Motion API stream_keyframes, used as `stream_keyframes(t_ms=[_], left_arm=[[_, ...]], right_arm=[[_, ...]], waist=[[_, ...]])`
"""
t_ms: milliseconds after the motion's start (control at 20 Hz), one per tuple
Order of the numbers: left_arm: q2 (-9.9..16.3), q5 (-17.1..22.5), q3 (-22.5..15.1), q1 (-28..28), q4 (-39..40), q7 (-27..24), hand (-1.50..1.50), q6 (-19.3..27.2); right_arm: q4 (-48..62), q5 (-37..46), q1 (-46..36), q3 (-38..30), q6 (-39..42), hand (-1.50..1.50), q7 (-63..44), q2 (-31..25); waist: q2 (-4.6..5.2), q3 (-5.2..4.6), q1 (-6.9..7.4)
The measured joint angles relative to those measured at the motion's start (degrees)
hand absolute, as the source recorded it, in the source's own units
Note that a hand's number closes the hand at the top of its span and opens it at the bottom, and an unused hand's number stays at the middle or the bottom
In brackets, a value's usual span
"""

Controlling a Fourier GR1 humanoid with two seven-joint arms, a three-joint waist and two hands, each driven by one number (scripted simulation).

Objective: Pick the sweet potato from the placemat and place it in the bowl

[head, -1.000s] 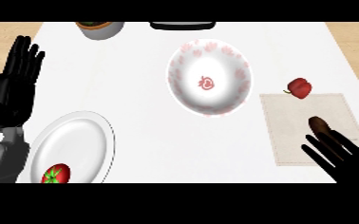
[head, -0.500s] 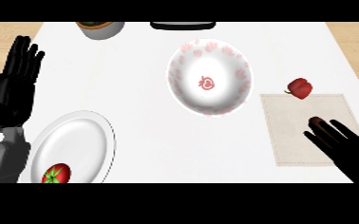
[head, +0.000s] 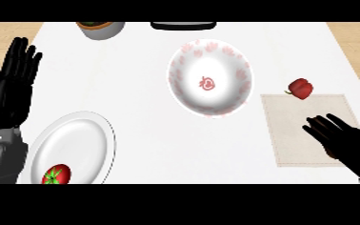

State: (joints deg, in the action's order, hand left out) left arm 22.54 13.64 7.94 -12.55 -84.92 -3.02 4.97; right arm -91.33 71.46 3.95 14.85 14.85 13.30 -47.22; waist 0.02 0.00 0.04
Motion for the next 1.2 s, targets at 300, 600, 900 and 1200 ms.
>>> stream_keyframes(t_ms=[300,600,900,1200], left_arm=[[-1.09,-1.12,0.68,0.0,-0.81,0.84,0.0,-0.56],[-1.82,-1.74,2.1,-0.84,0.61,0.47,0.0,-1.67],[-2.15,-1.97,3.02,-1.59,0.37,1.62,0.0,-2.6],[-3.22,-3.33,3.24,-1.39,0.99,0.66,0.0,-2.71]], right_arm=[[4.22,4.02,-1.97,-0.92,-0.63,-1.5,3.23,2.68],[6.98,7.51,-1.81,-2.76,-1.88,-1.5,4.58,5.1],[15.35,11.5,-6.32,-3.7,-4.22,-1.5,5.78,9.05],[23.0,14.43,-8.46,-6.06,-8.4,-1.5,5.99,10.87]], waist=[[-0.02,0.01,-0.01],[-0.03,0.0,-0.12],[0.01,0.02,0.06],[0.01,-0.01,0.03]])
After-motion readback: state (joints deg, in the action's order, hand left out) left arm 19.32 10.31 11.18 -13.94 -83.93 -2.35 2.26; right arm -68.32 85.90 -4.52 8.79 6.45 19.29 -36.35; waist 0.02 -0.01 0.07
